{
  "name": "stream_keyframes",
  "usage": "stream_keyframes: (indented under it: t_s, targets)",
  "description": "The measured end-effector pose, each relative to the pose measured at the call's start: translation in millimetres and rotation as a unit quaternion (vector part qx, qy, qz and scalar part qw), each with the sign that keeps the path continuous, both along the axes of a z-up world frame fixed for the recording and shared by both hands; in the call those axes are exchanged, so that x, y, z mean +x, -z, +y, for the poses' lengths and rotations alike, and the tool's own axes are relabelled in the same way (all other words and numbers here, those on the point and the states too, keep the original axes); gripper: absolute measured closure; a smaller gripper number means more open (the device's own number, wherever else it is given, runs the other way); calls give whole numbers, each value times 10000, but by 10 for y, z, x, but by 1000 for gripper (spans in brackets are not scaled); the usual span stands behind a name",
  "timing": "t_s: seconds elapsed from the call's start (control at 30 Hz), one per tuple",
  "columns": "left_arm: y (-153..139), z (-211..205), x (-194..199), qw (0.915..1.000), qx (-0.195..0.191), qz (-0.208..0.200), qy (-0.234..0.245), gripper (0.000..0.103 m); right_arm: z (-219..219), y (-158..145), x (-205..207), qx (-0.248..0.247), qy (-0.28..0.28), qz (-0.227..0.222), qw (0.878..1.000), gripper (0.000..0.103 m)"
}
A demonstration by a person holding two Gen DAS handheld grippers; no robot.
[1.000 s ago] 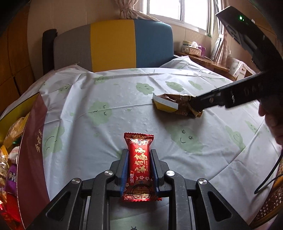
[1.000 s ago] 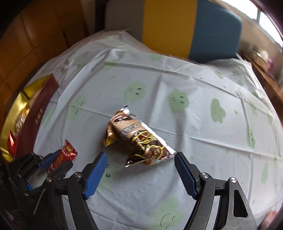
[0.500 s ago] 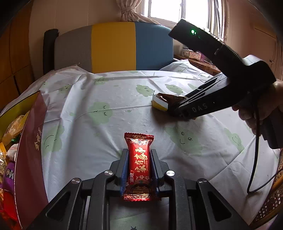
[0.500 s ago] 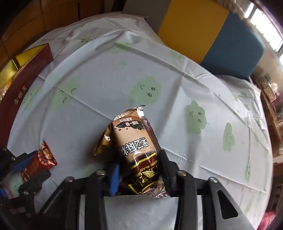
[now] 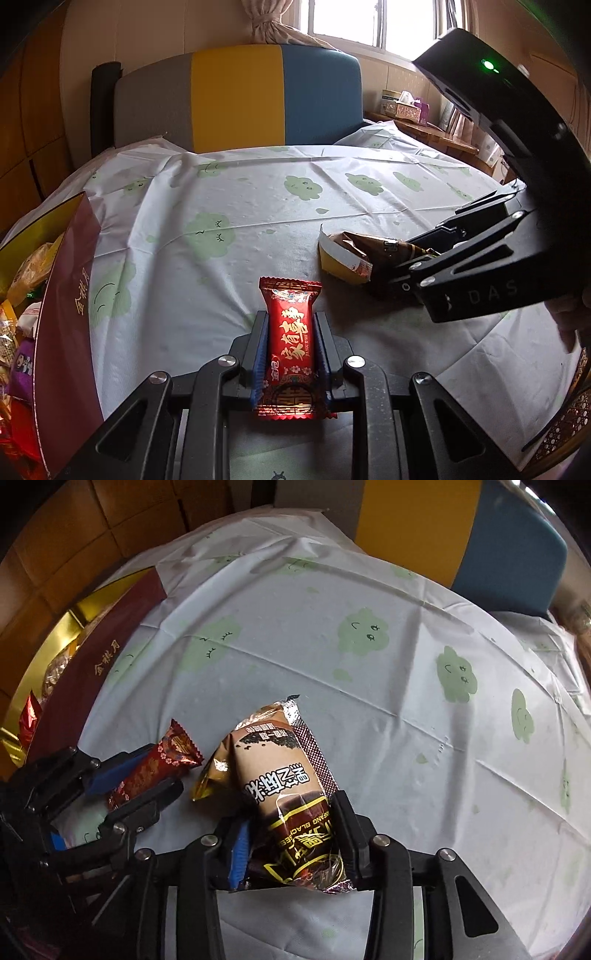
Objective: Organize snacks
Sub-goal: 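Carry the red candy into the gold tin and release with the left tool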
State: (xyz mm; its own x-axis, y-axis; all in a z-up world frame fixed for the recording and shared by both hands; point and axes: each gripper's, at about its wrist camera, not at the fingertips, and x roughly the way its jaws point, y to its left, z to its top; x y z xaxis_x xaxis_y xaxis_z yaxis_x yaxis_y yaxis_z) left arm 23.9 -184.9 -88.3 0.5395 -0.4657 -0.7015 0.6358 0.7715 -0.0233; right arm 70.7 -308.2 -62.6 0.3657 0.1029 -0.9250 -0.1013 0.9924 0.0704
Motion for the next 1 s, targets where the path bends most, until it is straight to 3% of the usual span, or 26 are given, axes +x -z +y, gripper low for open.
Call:
stream_keyframes:
  t_s: [0.33,0.6,1.0]
  targets:
    - [-178,95,-1,9991,108,309,-265,80,118,6,-42,-290,-142,-105,9994,61]
    - [-581,363,-5,9978,-122,202,-615,80,151,26,-45,-402,-150,-181,9989,60]
    - [-885,774,39,9933,-202,50,-1137,80,212,50,-130,-569,-221,-308,9977,61]
